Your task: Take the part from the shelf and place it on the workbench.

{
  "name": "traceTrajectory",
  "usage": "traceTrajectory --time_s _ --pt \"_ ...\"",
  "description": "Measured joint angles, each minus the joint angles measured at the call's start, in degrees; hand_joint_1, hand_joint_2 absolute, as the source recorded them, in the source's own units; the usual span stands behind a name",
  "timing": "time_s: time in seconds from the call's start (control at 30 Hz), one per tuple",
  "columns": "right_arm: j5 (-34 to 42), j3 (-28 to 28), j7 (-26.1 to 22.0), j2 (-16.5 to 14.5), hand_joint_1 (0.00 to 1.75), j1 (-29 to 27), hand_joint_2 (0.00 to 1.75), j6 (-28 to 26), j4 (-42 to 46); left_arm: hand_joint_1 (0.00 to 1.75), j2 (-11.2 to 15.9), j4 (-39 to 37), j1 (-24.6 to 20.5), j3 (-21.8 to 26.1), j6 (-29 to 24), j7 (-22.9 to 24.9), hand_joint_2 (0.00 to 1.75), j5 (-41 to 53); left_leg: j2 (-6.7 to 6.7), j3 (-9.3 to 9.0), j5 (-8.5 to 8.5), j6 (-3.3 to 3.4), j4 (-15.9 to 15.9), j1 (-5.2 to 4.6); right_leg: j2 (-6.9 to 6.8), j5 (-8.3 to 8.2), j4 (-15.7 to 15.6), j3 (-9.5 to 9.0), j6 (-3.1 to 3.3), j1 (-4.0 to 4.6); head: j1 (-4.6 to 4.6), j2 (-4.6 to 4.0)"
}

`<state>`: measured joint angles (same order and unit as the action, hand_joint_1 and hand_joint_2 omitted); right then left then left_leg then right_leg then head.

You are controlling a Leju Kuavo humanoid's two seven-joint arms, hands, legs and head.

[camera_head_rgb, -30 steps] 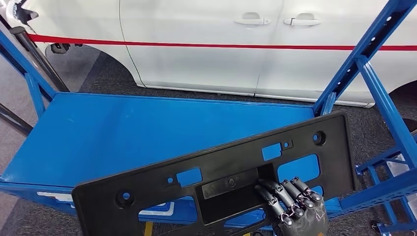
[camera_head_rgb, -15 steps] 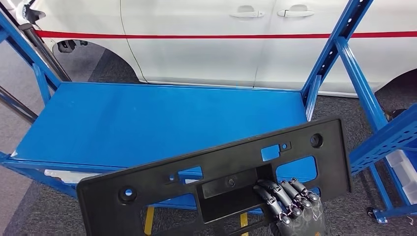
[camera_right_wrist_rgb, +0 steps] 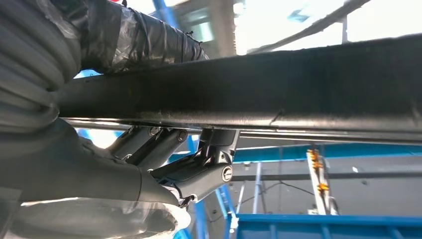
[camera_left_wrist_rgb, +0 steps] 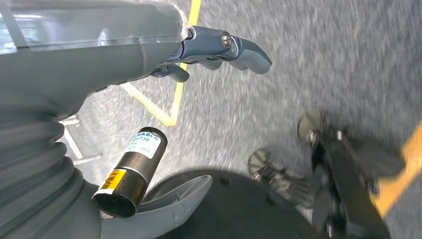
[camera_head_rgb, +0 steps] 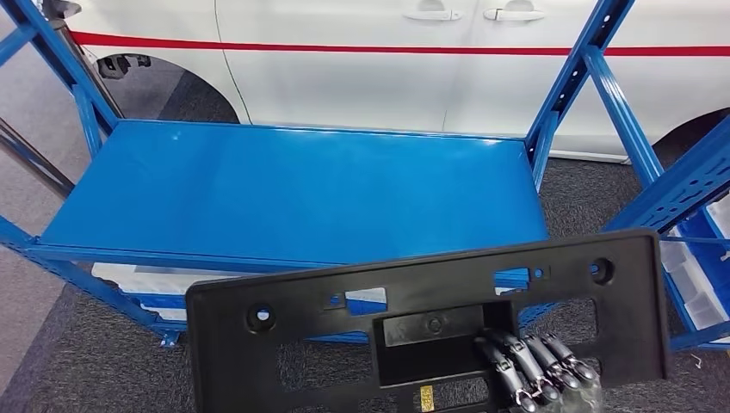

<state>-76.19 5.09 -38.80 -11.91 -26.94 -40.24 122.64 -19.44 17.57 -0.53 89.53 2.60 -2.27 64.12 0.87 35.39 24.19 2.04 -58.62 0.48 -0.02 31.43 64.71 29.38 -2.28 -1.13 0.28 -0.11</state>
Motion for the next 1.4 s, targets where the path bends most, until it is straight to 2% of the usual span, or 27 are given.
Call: traceTrajectory --time_s 0.07,0.17,0.2,0.23,0.3,0.33,0.37,0.4,0.43,0.47,0.5,0.57,0.63,0.7,0.77,0.83,0.87,0.9,0.93,1.0,1.07,1.1,1.17,1.23,1.33,1.37,1.4 --pt "2.0 -4.58 -0.18 -2.27 1.75 -3.44 1.75 -0.03 3.88 0.0 0.08 -1.6 0.09 0.0 -1.64 -1.11 1.75 0.49 -0.3 0.81 -0.59 -0.61 -0.77 -0.13 0.08 0.89 -5.62 -3.52 0.6 0.22 0.05 0.0" --pt "4.92 -10.65 -0.19 -4.42 1.75 -7.77 1.75 -0.03 9.04 0.0 0.22 -2.47 0.31 0.0 -1.49 -1.53 1.75 1.23 -0.53 1.33 -1.28 -1.76 -0.95 -0.11 0.14 0.49 -6.68 -2.85 2.24 0.33 0.23 0.0" --pt "4.81 -11.99 -0.04 -4.94 1.75 -8.77 1.75 -0.02 10.34 0.0 0.24 -2.59 0.36 0.0 -1.33 -1.54 1.75 1.31 -0.59 1.69 -0.17 -2.11 -1.63 -0.07 0.08 -0.14 -6.73 -2.25 2.86 0.22 0.17 0.0" --pt "4.25 -13.04 0.29 -5.43 1.75 -9.59 1.75 -0.01 11.56 0.0 0.26 -2.74 0.4 0.0 -1.24 -1.56 1.75 1.31 -0.65 2.23 2.06 -2.43 -3.22 -0.02 -0.04 -0.83 -6.84 -1.55 3.4 0.1 0.12 0.0" --pt "2.85 -14.35 1.06 -6.13 1.75 -10.89 1.75 0.01 13.58 0.0 0.32 -3.12 0.41 0.0 -1.26 -1.73 1.75 1.18 -0.67 3.3 8.16 -2.93 -8.97 0.09 -0.22 -2.08 -6.8 -0.06 4.01 0.24 0.02 0.0" --pt "2.36 -14.76 1.36 -6.37 1.75 -11.33 1.75 0.01 14.36 0.0 0.36 -3.34 0.41 0.0 -1.36 -1.86 1.75 1.05 -0.66 3.55 10.14 -3.12 -12.26 0.11 -0.31 -2.72 -6.7 0.77 4.07 0.36 0.02 0.0" --pt "2.12 -15.06 1.51 -6.56 1.75 -11.63 1.75 0.02 14.92 0.0 0.38 -3.54 0.41 0.0 -1.47 -2.0 1.75 0.92 -0.66 3.31 10.66 -3.21 -14.67 0.12 -0.36 -3.33 -6.5 1.66 4.05 0.46 0.02 0.0" --pt "2.03 -15.32 1.62 -6.72 1.75 -11.84 1.75 0.02 15.41 0.0 0.4 -3.75 0.42 0.0 -1.58 -2.12 1.75 0.8 -0.67 2.39 9.81 -3.2 -15.62 0.11 -0.41 -3.89 -6.21 2.63 3.98 0.54 0.01 0.0" --pt "2.04 -15.53 1.71 -6.85 1.75 -11.97 1.75 0.02 15.81 0.0 0.42 -3.93 0.43 0.0 -1.67 -2.21 1.75 0.73 -0.67 0.62 8.16 -3.07 -14.69 0.1 -0.43 -4.4 -5.86 3.6 3.87 0.6 0.01 0.0" --pt "2.05 -15.72 1.78 -6.96 1.75 -12.06 1.75 0.02 16.17 0.0 0.43 -4.07 0.44 0.0 -1.73 -2.28 1.75 0.69 -0.67 -1.94 6.64 -2.83 -12.03 0.08 -0.44 -4.84 -5.51 4.48 3.76 0.64 0.0 0.0" --pt "2.05 -15.89 1.85 -7.05 1.75 -12.13 1.75 0.01 16.49 0.0 0.45 -4.15 0.42 0.0 -1.78 -2.33 1.75 0.68 -0.7 -5.14 6.3 -2.45 -7.88 -0.02 -0.43 -5.27 -5.16 5.16 3.58 0.7 -0.01 0.0" --pt "2.05 -16.19 1.92 -7.21 1.75 -12.26 1.75 0.0 17.01 0.0 0.48 -4.32 0.43 0.0 -1.83 -2.38 1.75 0.66 -0.76 -10.1 7.4 -1.71 -0.4 -0.34 -0.46 -6.13 -4.81 5.76 3.05 0.75 0.03 0.0" --pt "2.05 -16.37 1.95 -7.31 1.75 -12.35 1.75 0.0 17.4 0.0 0.49 -4.53 0.5 0.0 -1.84 -2.4 1.75 0.66 -0.78 -11.21 7.77 -1.02 2.37 -0.66 -0.54 -7.22 -5.07 5.81 2.28 0.68 -0.06 0.0" --pt "2.06 -16.47 1.95 -7.36 1.75 -12.46 1.75 0.01 17.71 0.0 0.46 -4.76 0.51 0.0 -1.88 -2.41 1.75 0.66 -0.53 -10.29 6.44 -0.2 2.74 -0.5 -0.42 -6.76 -4.71 6.23 1.6 0.48 -0.15 0.0" --pt "2.07 -16.6 1.95 -7.4 1.75 -12.57 1.75 0.02 17.88 0.0 0.44 -4.93 0.5 0.0 -1.95 -2.41 1.75 0.64 -0.2 -8.81 4.91 0.56 3.05 -0.26 -0.19 -2.03 -1.01 7.52 1.09 0.31 -0.03 0.0" --pt "2.08 -16.72 1.95 -7.4 1.75 -12.62 1.75 0.03 17.94 0.0 0.44 -5.01 0.51 0.0 -2.01 -2.41 1.75 0.64 -0.03 -6.91 3.52 0.86 2.94 -0.34 -0.11 3.37 5.84 9.03 0.63 0.24 0.04 0.0" --pt "2.08 -16.74 1.95 -7.4 1.75 -12.62 1.75 0.04 17.95 0.0 0.44 -5.02 0.5 0.0 -2.01 -2.41 1.75 0.64 0.04 -5.94 2.85 0.83 2.79 -0.36 -0.1 4.2 8.75 9.25 0.44 0.23 0.05 0.0" --pt "2.09 -16.76 1.95 -7.41 1.75 -12.63 1.75 0.04 17.96 0.0 0.44 -5.03 0.5 0.0 -2.01 -2.42 1.75 0.63 0.11 -4.96 2.23 0.73 2.54 -0.37 -0.11 3.61 10.27 8.8 0.31 0.21 0.04 0.0" --pt "2.11 -16.78 1.95 -7.41 1.75 -12.63 1.75 0.04 17.97 0.0 0.44 -5.03 0.5 0.0 -2.01 -2.42 1.75 0.61 0.15 -3.97 1.68 0.6 2.17 -0.35 -0.11 1.94 9.85 7.38 0.23 0.15 0.04 0.0" --pt "2.1 -16.82 2.11 -7.4 1.75 -12.63 1.75 0.04 17.97 0.0 0.43 -5.03 0.5 0.0 -2.02 -2.42 1.75 0.52 0.12 -2.07 0.84 0.16 1.1 -0.34 -0.1 -0.64 3.39 1.9 0.21 -0.03 0.04 0.0" --pt "1.97 -16.88 2.53 -7.42 1.75 -12.64 1.75 0.04 17.97 0.0 0.4 -5.04 0.5 0.0 -2.06 -2.44 1.75 0.46 -0.04 -0.76 0.16 -0.42 0.01 -0.49 0.02 0.26 -4.36 -3.11 0.73 0.12 0.02 0.0" --pt "1.91 -16.94 2.78 -7.43 1.75 -12.64 1.75 0.04 17.98 0.0 0.4 -5.04 0.5 0.0 -2.09 -2.45 1.75 0.46 -0.09 -0.44 -0.21 -0.73 -0.28 -0.55 0.06 1.1 -6.33 -4.09 1.11 0.27 0.01 0.0" --pt "1.91 -17.26 3.11 -7.46 1.75 -12.67 1.75 0.04 17.94 0.0 0.43 -5.05 0.56 0.0 -2.16 -2.48 1.75 0.46 -0.18 -0.1 -0.93 -1.36 -0.4 -0.54 -0.04 0.79 -6.81 -3.61 2.06 0.35 0.05 0.0" --pt "2.07 -17.69 3.21 -7.54 1.75 -12.68 1.75 0.05 17.81 0.0 0.45 -5.11 0.62 0.0 -2.2 -2.47 1.75 0.45 -0.32 0.83 1.26 -2.02 -1.94 -0.39 -0.31 -0.41 -6.84 -2.42 3.1 0.21 0.04 0.0" --pt "2.37 -18.18 3.19 -7.65 1.75 -12.7 1.75 0.08 17.44 0.0 0.49 -5.2 0.63 0.0 -2.2 -2.48 1.75 0.33 -0.41 3.02 9.65 -2.77 -10.66 -0.26 -0.59 -2.44 -6.79 0.05 3.89 0.28 -0.06 0.0" --pt "2.19 -18.37 3.28 -7.66 1.75 -12.7 1.75 0.09 17.28 0.0 0.5 -5.21 0.62 0.0 -2.2 -2.49 1.75 0.28 -0.41 3.26 10.98 -2.88 -13.7 -0.26 -0.61 -3.07 -6.66 0.94 3.88 0.36 -0.06 0.0" --pt "1.92 -18.6 3.45 -7.66 1.75 -12.73 1.75 0.1 17.13 0.0 0.5 -5.22 0.62 0.0 -2.2 -2.49 1.75 0.25 -0.41 2.86 10.83 -2.91 -15.48 -0.26 -0.64 -3.66 -6.45 1.89 3.81 0.41 -0.07 0.0"
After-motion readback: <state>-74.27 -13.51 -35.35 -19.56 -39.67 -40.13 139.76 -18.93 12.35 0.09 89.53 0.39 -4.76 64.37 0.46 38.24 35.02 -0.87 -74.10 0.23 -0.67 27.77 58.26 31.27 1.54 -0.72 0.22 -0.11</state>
